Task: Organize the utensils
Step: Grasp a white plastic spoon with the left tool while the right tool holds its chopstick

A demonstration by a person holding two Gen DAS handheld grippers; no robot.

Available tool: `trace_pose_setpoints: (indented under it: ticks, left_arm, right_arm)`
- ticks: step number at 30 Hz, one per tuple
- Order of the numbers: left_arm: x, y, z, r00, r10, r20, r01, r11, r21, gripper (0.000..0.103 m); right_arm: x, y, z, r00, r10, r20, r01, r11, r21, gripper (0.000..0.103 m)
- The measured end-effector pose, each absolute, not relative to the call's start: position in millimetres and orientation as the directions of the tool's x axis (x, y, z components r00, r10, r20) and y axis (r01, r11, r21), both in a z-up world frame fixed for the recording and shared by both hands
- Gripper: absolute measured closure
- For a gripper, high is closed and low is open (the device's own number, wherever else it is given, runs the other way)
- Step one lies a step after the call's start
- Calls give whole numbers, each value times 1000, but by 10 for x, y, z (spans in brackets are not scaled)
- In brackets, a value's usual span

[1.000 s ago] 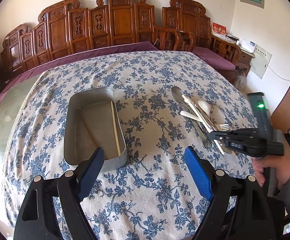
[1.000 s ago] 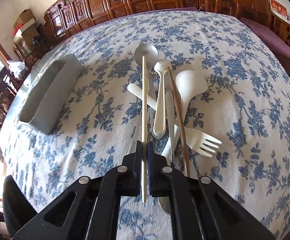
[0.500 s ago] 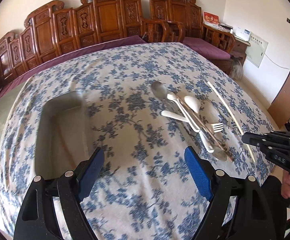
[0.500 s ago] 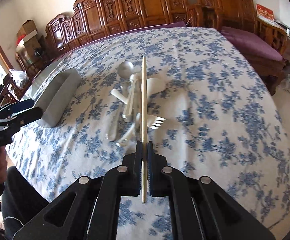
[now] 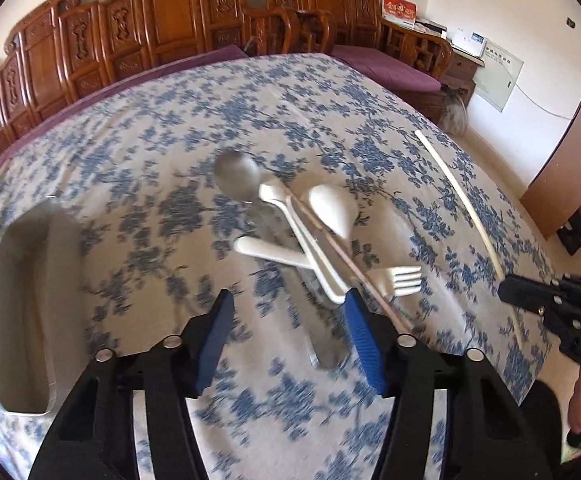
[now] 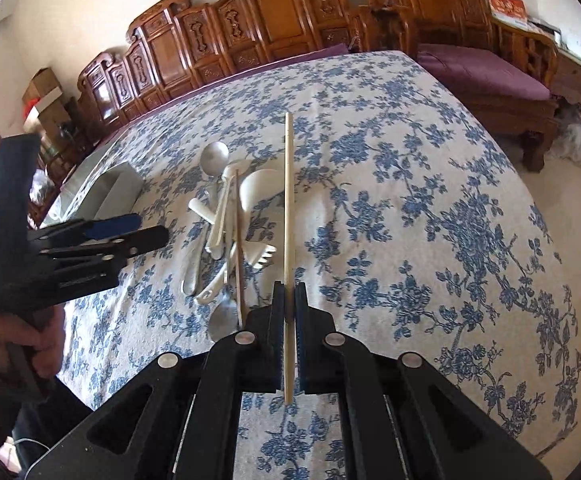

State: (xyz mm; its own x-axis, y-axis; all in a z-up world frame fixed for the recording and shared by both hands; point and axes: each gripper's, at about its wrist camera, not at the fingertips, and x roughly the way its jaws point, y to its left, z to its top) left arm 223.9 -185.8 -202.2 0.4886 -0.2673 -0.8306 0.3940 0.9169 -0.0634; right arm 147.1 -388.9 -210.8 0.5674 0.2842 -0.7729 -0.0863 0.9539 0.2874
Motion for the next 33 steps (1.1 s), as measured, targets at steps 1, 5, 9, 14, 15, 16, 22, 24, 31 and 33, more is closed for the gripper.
trace_pose_setpoints:
  ticks: [1, 5, 9, 14, 15, 16, 22, 24, 31, 33]
  left_arm:
    - [2277, -1899, -2059, 481, -272, -834, 391, 917, -74, 54]
    - [2408, -2054, -2214, 447, -277, -851, 382, 919, -98, 65]
    - [2490, -2105, -2335, 411, -287, -865, 359, 924, -136, 68]
    - [2528, -2149, -2396, 394, -288, -873, 342, 927, -151, 71]
    - [2534, -2150, -2397, 395, -287, -873, 340, 928, -151, 73]
    - [2540, -2151, -2400, 390, -297, -872, 341, 926, -163, 79]
    - [2524, -2184, -2396, 393, -263, -881, 346, 930, -123, 90]
    - [2521, -2149, -2400, 393, -237, -889, 338, 936, -100, 92]
    - [2522, -2026, -2375, 400, -221, -890, 325, 942, -88, 92]
    - [2511, -2018, -2356, 415, -215, -884, 325, 943, -77, 92]
  right_arm:
    - [1476, -3910, -2115, 567, 285, -773, -81, 953, 292, 97]
    - [1489, -3986, -2133, 566, 283, -774, -70, 952, 296, 97]
    - [1498, -4056, -2150, 564, 285, -775, -56, 949, 309, 97]
    - [1510, -4100, -2172, 559, 292, -776, -50, 946, 320, 97]
    - [1513, -4100, -2182, 556, 294, -777, -50, 945, 322, 97]
    - [1516, -4097, -2185, 555, 295, -778, -50, 945, 323, 97]
    - [1509, -4046, -2176, 553, 299, -778, -64, 946, 317, 97]
    - [1505, -4038, -2169, 554, 298, -777, -68, 947, 315, 97]
    - [1497, -3994, -2144, 556, 300, -775, -80, 947, 310, 97]
    - [1494, -3979, -2147, 555, 299, -777, -83, 948, 306, 97]
